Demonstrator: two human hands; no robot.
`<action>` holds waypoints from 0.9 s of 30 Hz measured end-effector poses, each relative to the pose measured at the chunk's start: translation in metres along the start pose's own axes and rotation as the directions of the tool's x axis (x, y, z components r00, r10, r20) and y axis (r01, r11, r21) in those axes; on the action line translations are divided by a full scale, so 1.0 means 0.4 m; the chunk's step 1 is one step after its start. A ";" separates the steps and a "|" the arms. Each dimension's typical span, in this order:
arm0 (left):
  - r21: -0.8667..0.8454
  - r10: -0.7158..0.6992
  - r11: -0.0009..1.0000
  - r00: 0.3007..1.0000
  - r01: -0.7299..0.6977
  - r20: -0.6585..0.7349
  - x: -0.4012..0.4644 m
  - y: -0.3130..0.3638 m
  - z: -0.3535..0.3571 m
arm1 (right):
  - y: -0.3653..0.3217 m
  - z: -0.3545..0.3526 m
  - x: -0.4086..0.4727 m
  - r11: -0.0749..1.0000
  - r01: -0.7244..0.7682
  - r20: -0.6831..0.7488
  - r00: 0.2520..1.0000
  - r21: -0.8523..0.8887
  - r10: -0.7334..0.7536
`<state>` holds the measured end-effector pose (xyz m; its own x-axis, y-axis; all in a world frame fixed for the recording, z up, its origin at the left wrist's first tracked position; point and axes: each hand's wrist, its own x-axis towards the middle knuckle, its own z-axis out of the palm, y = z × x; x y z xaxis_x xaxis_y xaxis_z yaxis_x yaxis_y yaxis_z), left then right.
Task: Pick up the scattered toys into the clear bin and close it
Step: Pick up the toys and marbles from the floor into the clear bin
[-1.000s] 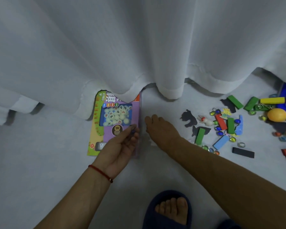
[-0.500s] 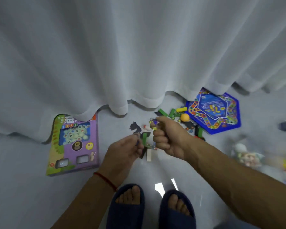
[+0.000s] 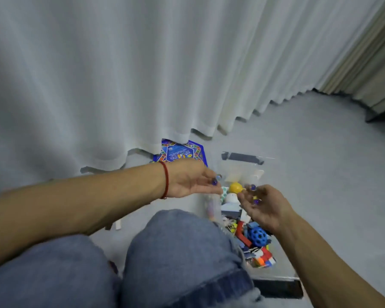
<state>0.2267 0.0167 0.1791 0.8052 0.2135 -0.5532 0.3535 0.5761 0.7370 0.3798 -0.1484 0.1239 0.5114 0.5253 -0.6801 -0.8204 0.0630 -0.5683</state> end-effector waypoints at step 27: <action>0.113 0.115 0.993 0.605 -0.042 -0.788 -0.124 -0.296 -0.443 | 0.227 0.339 0.152 0.232 0.349 0.337 0.937 -0.908 -0.089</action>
<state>0.0606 0.0776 0.0504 0.1527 0.8172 -0.5558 0.3714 0.4737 0.7985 0.3019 0.0044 0.0937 0.4664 0.7726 -0.4306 0.2203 -0.5730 -0.7894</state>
